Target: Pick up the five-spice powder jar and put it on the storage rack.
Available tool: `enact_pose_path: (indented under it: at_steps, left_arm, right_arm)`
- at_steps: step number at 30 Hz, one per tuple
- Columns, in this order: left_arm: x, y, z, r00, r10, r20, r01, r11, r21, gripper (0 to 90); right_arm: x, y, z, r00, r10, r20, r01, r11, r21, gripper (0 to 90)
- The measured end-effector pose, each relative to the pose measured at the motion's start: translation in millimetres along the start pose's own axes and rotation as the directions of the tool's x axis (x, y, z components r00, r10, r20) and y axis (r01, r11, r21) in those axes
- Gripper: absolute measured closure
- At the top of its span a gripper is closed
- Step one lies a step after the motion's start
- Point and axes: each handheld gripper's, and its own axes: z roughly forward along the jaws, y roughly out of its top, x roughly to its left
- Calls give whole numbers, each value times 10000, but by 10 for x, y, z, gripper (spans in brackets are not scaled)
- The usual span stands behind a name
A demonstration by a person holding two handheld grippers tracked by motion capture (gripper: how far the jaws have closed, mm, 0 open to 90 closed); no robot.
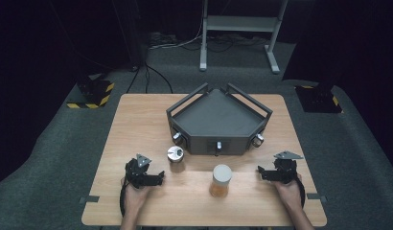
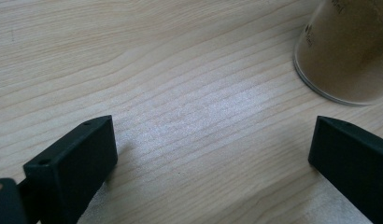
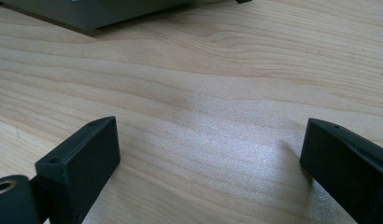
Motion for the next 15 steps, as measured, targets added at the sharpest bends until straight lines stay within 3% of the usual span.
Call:
enact_pose_path:
  at_steps: [15]
  left_arm:
    - [-2,2,2,10000,-23,-6,23,10000,0,11]
  right_arm:
    - [-24,9,8,9999,-94,-68,95,10000,14,39]
